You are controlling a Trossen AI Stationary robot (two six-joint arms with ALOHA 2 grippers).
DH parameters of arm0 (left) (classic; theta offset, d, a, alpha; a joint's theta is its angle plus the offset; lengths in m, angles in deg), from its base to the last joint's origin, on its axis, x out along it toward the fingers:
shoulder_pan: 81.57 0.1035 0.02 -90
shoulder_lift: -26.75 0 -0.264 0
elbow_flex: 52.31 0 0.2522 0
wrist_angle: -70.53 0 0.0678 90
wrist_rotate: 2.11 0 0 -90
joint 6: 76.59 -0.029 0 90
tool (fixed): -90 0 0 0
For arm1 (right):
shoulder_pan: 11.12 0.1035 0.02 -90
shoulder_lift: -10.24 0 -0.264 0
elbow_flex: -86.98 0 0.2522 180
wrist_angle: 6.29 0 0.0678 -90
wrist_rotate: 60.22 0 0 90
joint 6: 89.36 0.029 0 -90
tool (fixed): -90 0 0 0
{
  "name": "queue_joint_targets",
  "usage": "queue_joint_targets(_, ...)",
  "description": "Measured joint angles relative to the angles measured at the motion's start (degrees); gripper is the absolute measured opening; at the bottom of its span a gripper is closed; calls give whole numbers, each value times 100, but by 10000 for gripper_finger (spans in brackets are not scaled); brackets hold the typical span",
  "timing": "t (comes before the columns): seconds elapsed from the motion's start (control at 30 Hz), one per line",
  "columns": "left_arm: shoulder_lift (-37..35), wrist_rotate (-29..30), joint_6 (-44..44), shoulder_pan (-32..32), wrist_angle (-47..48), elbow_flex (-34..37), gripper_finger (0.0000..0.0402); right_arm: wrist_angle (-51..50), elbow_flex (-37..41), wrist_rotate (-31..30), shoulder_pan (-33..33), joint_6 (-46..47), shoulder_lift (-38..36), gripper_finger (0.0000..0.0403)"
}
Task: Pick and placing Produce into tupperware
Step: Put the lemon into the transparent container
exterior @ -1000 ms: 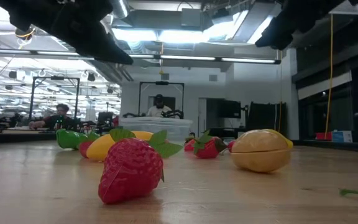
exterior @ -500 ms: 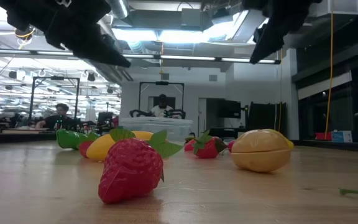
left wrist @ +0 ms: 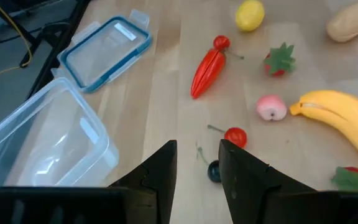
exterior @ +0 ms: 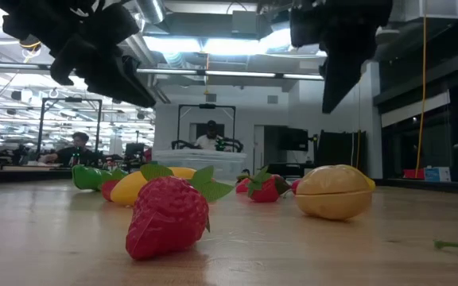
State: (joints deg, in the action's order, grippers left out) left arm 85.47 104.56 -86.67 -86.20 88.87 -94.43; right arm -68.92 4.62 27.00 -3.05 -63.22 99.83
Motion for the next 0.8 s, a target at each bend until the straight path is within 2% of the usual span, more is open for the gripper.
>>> queue_joint_targets(0.33,0,79,-230,0,-2,0,99,-105,0,119,11,231,417,236)
queue_joint_targets(0.8,0,76,-222,0,3,0,122,-169,2,146,251,548,953,236)
